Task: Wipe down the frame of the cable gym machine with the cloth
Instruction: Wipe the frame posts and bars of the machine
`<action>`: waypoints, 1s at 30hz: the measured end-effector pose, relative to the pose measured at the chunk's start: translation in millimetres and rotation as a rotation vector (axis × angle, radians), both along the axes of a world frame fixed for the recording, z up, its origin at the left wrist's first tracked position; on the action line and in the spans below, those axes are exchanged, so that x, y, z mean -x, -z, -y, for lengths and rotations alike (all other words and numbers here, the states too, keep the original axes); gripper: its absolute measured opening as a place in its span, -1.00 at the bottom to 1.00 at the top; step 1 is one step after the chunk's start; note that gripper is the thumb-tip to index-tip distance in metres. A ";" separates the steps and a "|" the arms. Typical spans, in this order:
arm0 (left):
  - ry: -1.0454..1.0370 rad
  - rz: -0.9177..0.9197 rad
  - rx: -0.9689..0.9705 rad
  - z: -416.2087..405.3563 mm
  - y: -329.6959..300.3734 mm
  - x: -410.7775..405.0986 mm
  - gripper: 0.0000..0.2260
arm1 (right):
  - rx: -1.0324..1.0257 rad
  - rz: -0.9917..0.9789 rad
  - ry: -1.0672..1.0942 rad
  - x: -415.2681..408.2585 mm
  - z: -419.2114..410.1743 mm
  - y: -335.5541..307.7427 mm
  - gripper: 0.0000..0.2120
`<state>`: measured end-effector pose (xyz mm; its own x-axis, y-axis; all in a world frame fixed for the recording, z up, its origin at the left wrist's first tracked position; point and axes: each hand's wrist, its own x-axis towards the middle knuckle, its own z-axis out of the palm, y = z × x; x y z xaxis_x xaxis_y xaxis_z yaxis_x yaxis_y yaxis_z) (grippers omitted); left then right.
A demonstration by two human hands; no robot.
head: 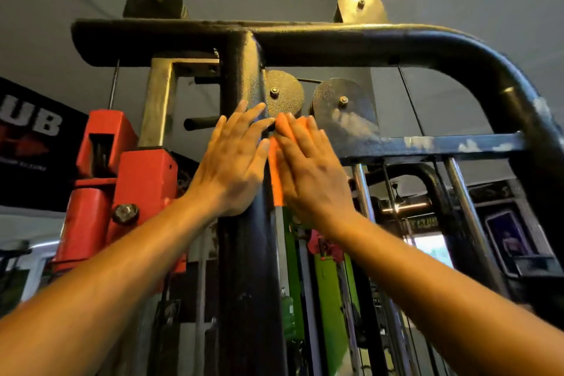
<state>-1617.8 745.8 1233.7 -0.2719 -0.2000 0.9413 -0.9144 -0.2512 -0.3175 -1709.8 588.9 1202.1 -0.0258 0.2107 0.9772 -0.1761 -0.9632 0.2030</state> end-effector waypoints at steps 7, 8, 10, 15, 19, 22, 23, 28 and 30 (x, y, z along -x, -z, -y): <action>0.066 -0.017 0.004 1.2 0.9 -0.1 -0.50 | -0.034 0.062 0.256 35.9 31.8 -8.9 -0.44; 0.073 -0.014 0.003 1.4 1.1 -0.6 -0.50 | -0.062 0.066 0.250 36.3 29.1 -7.9 -0.43; 0.083 -0.008 -0.010 0.7 1.1 -1.1 -0.50 | -0.049 0.040 0.211 20.2 5.5 -2.3 -0.42; 0.102 -0.003 -0.018 -1.1 3.2 -0.4 -0.50 | 0.103 0.001 0.206 5.5 -3.3 3.2 -0.44; 0.091 0.003 -0.016 0.4 3.7 0.6 -0.52 | -0.013 0.012 0.324 39.4 19.1 1.1 -0.43; 0.079 0.007 0.002 1.1 2.8 -1.1 -0.52 | -0.043 -0.032 0.217 21.5 -10.5 1.5 -0.41; 0.074 0.013 0.004 1.4 2.6 -1.8 -0.52 | -0.008 -0.038 0.190 14.5 -18.5 1.9 -0.41; 0.016 0.014 -0.015 0.3 5.7 2.4 -0.55 | 0.111 -0.020 0.122 25.9 -12.8 4.9 -0.45; -0.030 0.009 -0.036 -1.4 8.3 6.6 -0.52 | 0.169 -0.072 0.170 42.0 -2.8 8.8 -0.41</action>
